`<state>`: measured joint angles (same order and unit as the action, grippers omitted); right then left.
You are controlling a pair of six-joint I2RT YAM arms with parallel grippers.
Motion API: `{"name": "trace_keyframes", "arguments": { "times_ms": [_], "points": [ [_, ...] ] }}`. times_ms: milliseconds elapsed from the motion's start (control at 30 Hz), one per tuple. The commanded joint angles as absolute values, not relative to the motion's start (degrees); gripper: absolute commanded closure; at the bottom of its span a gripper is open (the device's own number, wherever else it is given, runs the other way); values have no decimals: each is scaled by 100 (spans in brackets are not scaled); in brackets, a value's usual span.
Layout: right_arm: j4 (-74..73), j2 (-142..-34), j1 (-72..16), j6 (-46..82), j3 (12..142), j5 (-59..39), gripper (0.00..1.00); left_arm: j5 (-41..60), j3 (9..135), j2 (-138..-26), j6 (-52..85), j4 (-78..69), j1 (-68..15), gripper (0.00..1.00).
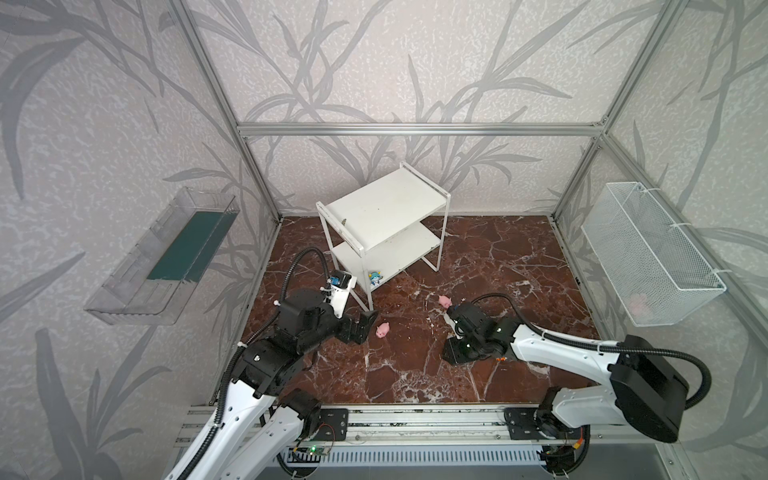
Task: Place and organize the plastic toys onto the shelf
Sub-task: 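Lower the right gripper and grasp the lion-maned Doraemon figurine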
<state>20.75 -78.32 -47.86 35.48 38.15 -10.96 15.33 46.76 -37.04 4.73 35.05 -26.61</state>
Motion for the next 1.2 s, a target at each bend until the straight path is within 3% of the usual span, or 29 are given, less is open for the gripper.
{"name": "trace_keyframes", "arguments": {
  "times_ms": [0, 200, 567, 933, 1167],
  "points": [
    [1818, -7937, -4624, 3604, 3727, -1109, 53, 2599, 4697, -3699, 489, 3338, -2649, 1],
    [1853, -8055, -4375, 3426, 3832, -1108, 46, 3675, 4686, -4129, 606, 3211, -2774, 1],
    [1598, -8327, -4008, 3109, 3937, -1140, 44, 3214, 4757, -4337, 501, 3413, -3131, 1],
    [1485, -8678, -3971, 2868, 4250, -1159, 49, 2988, 4713, -4247, 475, 3408, -3180, 1],
    [1627, -8793, -3964, 2723, 4360, -1095, 58, 2928, 4673, -4137, 475, 3379, -3187, 1]
  ]
}}
